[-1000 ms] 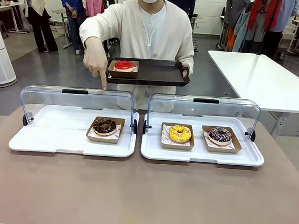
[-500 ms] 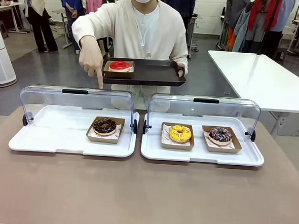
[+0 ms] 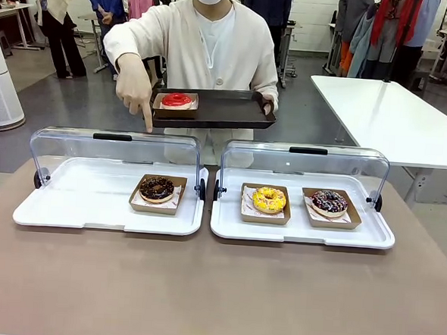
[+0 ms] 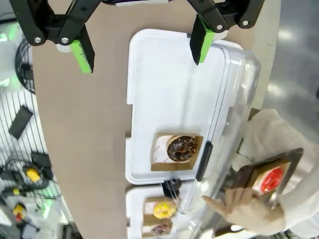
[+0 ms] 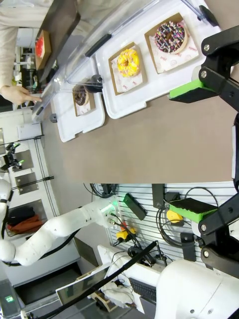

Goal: Provide the desired donut to the person.
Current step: Pick up and lift the Paper togo box containing the Donut pointed at by the person.

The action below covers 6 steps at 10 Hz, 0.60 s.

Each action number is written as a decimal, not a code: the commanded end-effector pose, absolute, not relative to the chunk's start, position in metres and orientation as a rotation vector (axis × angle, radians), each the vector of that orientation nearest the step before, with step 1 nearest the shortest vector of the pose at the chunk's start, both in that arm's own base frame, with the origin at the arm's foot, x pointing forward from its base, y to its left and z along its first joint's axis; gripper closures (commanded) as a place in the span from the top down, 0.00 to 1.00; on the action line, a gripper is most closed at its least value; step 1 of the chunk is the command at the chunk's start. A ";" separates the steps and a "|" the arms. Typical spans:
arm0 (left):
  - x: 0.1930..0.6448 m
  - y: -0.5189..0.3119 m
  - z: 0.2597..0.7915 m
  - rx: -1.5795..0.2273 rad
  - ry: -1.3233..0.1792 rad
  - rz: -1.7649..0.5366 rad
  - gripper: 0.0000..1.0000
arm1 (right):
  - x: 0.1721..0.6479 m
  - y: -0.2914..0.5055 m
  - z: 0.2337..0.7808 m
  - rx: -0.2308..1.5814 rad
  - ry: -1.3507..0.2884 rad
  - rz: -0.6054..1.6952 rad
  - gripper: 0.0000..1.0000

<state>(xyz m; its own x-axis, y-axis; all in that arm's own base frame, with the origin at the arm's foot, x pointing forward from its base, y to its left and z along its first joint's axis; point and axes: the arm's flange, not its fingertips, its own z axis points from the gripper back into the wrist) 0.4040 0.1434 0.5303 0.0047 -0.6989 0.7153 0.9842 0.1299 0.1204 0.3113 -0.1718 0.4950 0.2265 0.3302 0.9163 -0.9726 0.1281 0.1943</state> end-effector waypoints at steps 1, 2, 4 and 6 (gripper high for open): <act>0.421 0.087 0.560 -0.391 -0.493 -1.508 1.00 | 0.312 -0.172 0.495 0.990 -0.854 1.137 1.00; 0.428 0.056 0.566 -0.344 -0.406 -1.534 1.00 | 0.312 -0.172 0.495 0.990 -0.854 1.137 1.00; 0.447 -0.014 0.565 -0.276 -0.311 -1.557 1.00 | 0.312 -0.172 0.495 0.990 -0.854 1.137 1.00; 0.444 -0.072 0.552 -0.188 -0.278 -1.588 1.00 | 0.312 -0.172 0.495 0.990 -0.854 1.137 1.00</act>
